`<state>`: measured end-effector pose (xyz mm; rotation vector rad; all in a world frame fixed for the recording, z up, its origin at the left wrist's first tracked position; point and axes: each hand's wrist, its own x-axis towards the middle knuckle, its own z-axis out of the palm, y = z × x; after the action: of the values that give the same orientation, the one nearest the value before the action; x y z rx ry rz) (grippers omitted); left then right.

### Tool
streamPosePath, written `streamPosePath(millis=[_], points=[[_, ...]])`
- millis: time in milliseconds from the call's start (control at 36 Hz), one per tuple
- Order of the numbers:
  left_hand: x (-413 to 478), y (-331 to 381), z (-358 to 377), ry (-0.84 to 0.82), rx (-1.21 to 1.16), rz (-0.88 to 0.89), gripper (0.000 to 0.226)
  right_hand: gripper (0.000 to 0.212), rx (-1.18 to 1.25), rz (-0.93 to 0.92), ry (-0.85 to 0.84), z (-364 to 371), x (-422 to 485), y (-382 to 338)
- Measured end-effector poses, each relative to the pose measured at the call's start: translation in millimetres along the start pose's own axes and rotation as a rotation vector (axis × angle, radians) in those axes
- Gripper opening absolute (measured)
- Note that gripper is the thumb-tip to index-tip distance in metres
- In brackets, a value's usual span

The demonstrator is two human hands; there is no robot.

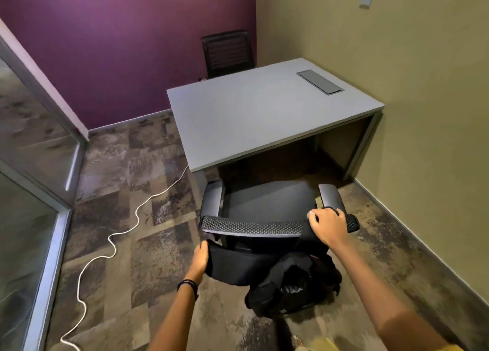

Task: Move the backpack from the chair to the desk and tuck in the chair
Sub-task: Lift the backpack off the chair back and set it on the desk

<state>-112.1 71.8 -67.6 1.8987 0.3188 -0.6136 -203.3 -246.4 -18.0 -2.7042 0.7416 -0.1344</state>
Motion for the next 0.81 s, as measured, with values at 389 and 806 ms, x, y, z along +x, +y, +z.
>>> streamPosePath(millis=[389,806], points=[[-12.7,25.3,66.3,-0.38,-0.026,-0.12,0.045,0.035,-0.047,0.082,-0.03,-5.4,-9.2,-11.2],[-53.0,-10.3,130.3,-0.56,0.943,0.207,0.096,0.039,-0.047,0.095,-0.053,1.7,-6.3,-6.7]])
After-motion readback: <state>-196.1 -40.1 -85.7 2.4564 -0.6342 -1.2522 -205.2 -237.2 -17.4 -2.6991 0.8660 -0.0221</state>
